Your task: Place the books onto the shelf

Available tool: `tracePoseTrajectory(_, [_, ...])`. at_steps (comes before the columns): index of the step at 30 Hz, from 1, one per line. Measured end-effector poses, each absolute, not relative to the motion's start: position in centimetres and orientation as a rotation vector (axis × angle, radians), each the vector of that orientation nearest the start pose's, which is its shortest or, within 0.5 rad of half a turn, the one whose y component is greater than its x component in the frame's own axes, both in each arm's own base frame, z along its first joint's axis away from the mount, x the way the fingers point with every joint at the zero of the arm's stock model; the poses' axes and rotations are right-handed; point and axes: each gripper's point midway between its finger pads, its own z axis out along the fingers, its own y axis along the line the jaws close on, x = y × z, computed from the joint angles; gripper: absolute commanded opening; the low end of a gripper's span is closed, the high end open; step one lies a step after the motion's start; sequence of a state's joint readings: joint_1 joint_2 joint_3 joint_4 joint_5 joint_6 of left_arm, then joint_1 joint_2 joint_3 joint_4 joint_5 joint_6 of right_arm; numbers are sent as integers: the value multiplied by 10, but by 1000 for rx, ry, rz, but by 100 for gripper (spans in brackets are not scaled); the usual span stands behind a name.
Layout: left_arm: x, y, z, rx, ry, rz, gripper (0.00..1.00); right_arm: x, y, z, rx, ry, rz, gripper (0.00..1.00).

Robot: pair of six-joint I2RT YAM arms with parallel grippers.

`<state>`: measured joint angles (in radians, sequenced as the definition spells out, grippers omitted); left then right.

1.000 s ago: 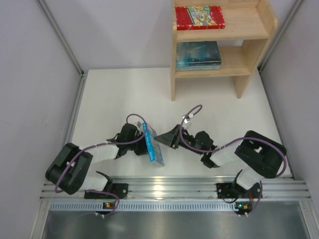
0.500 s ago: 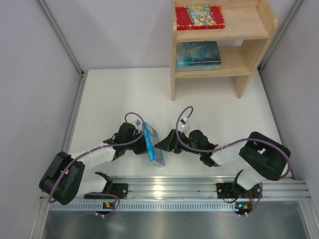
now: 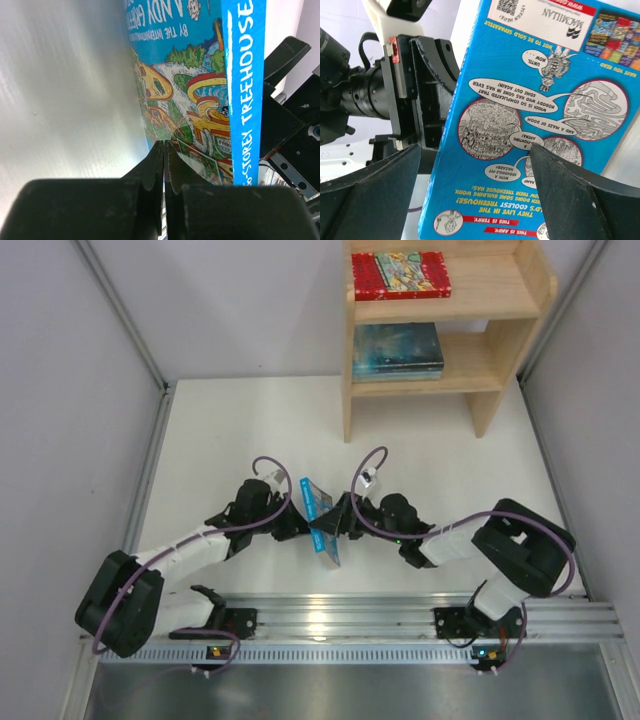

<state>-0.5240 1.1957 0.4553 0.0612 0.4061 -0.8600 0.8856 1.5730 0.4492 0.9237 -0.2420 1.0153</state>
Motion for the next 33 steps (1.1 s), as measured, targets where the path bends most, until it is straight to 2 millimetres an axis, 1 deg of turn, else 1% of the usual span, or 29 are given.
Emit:
tracePoseTrajectory(3, [211,-240,78,-166,2459,-1155,0,204,361,114,-60,2052,1504,92])
tracePoseTrajectory(6, [208,-249,84,-136,2449,-1186,0,209,359,114,-48,2048,1490,92])
tracePoseTrajectory(8, [205,-259,93,-96,2438,-1225,0,211,356,114,-50,2046,1471,92])
tracePoseTrajectory(11, [202,-274,105,-36,2420,-1275,0,213,351,115,-56,2053,1431,88])
tracePoseTrajectory(13, [202,-280,110,-12,2407,-1293,0,214,346,116,-56,2063,1396,81])
tracePoseTrajectory(14, [202,-282,109,-7,2411,-1295,0,215,345,117,-61,2070,1379,77])
tracePoseTrajectory(15, [202,-282,108,-6,2414,-1294,0,215,342,116,-66,2080,1356,70])
tracePoseTrajectory(17, [201,-282,104,-8,2426,-1287,0,214,338,112,-81,2100,1312,62])
tracePoseTrajectory(18, [202,-282,103,-11,2429,-1280,0,215,336,111,-93,2110,1287,51])
tracePoseTrajectory(20, [203,-281,101,-20,2434,-1264,0,217,333,110,-112,2125,1238,42])
tracePoseTrajectory(21, [204,-280,100,-24,2434,-1257,0,218,332,109,-122,2128,1217,33])
tracePoseTrajectory(23, [205,-278,98,-36,2439,-1236,0,221,328,105,-138,2144,1160,25])
tracePoseTrajectory(24, [206,-277,97,-40,2440,-1227,0,222,325,101,-141,2158,1134,14])
tracePoseTrajectory(26, [208,-274,96,-46,2442,-1193,0,218,321,91,-150,2203,1099,0])
tracePoseTrajectory(27, [209,-273,96,-46,2446,-1174,2,217,320,88,-149,2218,1090,0])
tracePoseTrajectory(28, [211,-269,96,-49,2447,-1140,9,216,319,87,-148,2226,1084,0])
tracePoseTrajectory(29, [212,-266,97,-48,2449,-1105,33,216,318,85,-146,2234,1076,0])
tracePoseTrajectory(30, [214,-261,99,-48,2448,-1066,49,216,317,84,-140,2239,1073,0])
tracePoseTrajectory(32, [217,-251,110,-48,2432,-1001,66,218,316,84,-123,2245,1079,0])
tracePoseTrajectory(33, [219,-246,119,-51,2415,-974,69,218,316,86,-109,2249,1101,0])
